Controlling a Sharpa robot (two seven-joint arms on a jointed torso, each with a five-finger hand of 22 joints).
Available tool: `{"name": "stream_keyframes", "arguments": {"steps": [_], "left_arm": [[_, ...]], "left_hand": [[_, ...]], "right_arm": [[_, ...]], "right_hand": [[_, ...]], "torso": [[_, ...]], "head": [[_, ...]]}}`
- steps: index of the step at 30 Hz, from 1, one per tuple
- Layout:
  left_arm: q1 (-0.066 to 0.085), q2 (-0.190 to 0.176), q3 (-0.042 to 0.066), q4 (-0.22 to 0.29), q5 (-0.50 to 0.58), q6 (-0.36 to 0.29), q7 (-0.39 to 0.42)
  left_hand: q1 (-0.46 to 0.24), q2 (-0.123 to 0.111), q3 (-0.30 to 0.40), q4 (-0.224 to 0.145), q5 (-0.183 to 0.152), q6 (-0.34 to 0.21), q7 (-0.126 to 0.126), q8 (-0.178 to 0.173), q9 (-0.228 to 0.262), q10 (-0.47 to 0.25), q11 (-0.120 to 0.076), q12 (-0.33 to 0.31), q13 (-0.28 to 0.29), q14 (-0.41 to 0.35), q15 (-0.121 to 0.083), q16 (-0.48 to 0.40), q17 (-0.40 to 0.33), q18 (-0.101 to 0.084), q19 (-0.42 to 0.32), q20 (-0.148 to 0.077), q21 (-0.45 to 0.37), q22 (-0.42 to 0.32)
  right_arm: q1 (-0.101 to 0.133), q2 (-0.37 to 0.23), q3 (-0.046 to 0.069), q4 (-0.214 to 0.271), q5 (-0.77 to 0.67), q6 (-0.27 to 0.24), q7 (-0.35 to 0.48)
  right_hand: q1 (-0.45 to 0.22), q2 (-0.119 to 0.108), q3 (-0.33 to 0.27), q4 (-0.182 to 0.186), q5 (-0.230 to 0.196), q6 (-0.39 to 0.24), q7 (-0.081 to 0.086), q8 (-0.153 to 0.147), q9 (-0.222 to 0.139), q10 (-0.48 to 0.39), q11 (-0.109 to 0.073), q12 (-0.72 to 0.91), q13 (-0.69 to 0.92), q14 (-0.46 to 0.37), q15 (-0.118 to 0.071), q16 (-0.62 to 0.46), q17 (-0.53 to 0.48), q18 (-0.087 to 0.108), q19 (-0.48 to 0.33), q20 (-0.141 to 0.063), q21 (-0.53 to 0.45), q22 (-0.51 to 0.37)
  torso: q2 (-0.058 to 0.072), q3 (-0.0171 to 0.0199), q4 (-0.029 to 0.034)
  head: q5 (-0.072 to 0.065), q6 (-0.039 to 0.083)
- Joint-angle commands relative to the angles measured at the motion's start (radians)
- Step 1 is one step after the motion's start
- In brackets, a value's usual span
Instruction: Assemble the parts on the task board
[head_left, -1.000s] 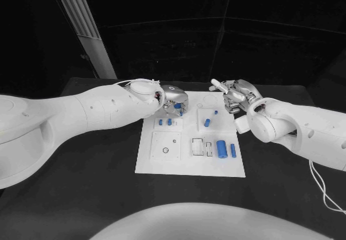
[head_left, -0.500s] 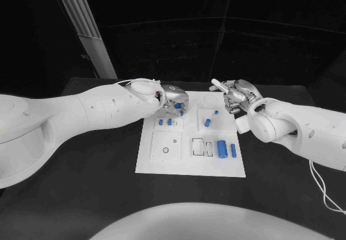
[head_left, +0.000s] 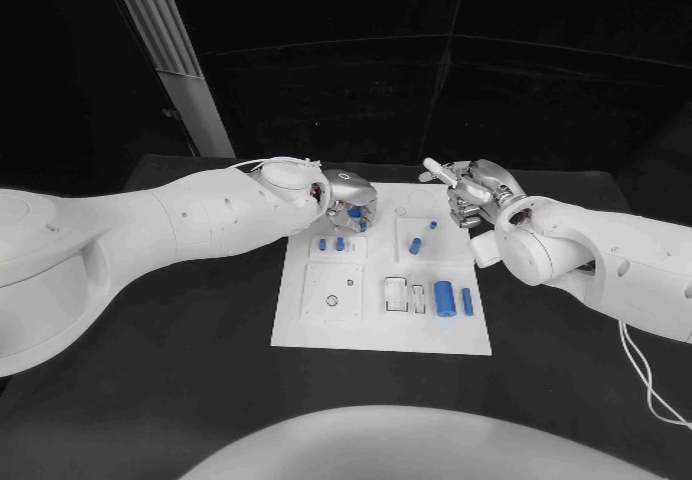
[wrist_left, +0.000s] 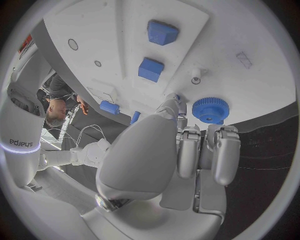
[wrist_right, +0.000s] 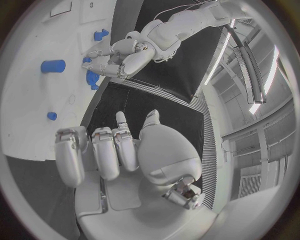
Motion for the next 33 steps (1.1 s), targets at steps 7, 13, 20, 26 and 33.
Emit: {"name": "stream_keyframes", "arguments": {"steps": [7,13,20,26,33], "left_arm": [[-0.006,-0.002,-0.005,-0.004,-0.02,0.044,-0.036],[-0.007,-0.001,-0.005,-0.006,-0.02,0.052,-0.033],[-0.008,0.001,-0.005,-0.009,-0.02,0.047,-0.03],[-0.009,0.001,-0.005,-0.008,-0.021,0.036,-0.026],[-0.009,-0.008,-0.005,-0.004,-0.021,-0.036,0.019]], "left_hand": [[0.001,-0.008,0.009,0.001,-0.006,-0.005,0.0,-0.005,-0.002,0.01,-0.002,-0.004,0.0,0.106,0.009,0.003,0.263,-0.007,0.105,0.008,0.004,0.263],[-0.004,0.002,0.02,0.003,-0.006,0.021,-0.006,0.005,-0.001,0.033,-0.009,-0.007,0.0,0.106,0.004,0.003,0.263,-0.007,0.105,0.009,0.004,0.263],[-0.007,0.012,0.032,0.0,-0.006,0.067,-0.013,0.023,0.005,0.071,-0.017,-0.006,0.001,0.106,-0.003,0.003,0.263,-0.007,0.105,0.006,0.004,0.263],[-0.006,0.011,0.039,-0.002,-0.006,0.087,-0.016,0.029,0.007,0.097,-0.019,-0.008,0.001,0.106,-0.005,0.003,0.263,-0.007,0.105,0.003,0.004,0.263],[-0.005,0.011,0.043,-0.002,-0.006,0.091,-0.016,0.029,0.006,0.105,-0.017,-0.012,0.0,0.106,-0.005,0.003,0.263,-0.007,0.105,0.002,0.004,0.263]], "right_arm": [[0.002,0.001,0.001,0.001,0.004,0.009,0.004],[0.002,0.001,0.001,0.002,0.004,0.008,0.004],[0.002,-0.001,0.001,0.003,0.004,0.007,0.004],[0.002,-0.002,0.001,0.003,0.004,0.007,0.003],[0.002,-0.003,0.001,0.001,0.004,0.007,0.002]], "right_hand": [[0.008,0.002,0.005,0.0,0.005,0.0,0.043,0.003,-0.001,0.094,-0.005,-0.003,0.252,0.108,-0.006,0.002,0.263,-0.007,0.104,-0.006,0.003,0.263],[0.008,0.002,0.005,0.0,0.005,0.0,0.043,0.003,-0.001,0.094,-0.005,-0.003,0.252,0.108,-0.006,0.002,0.263,-0.007,0.104,-0.006,0.003,0.263],[0.008,0.002,0.005,0.0,0.005,0.0,0.043,0.003,-0.002,0.094,-0.005,-0.003,0.252,0.108,-0.006,0.002,0.263,-0.007,0.104,-0.006,0.003,0.263],[0.008,0.002,0.005,0.0,0.005,0.0,0.043,0.003,-0.002,0.094,-0.005,-0.003,0.252,0.108,-0.006,0.002,0.263,-0.007,0.104,-0.006,0.003,0.263],[0.008,0.002,0.005,0.0,0.005,0.0,0.043,0.003,-0.002,0.094,-0.005,-0.003,0.252,0.108,-0.006,0.002,0.263,-0.007,0.104,-0.006,0.003,0.263]], "torso": [[0.0,-0.0001,-0.0007],[0.0,0.0004,-0.0008],[0.0,-0.0002,-0.0013],[0.0,-0.0001,0.0002],[0.0,-0.0001,0.0011]], "head": [[0.0,-0.002],[0.0,-0.001],[-0.002,-0.001],[-0.003,-0.002],[-0.003,-0.002]]}}
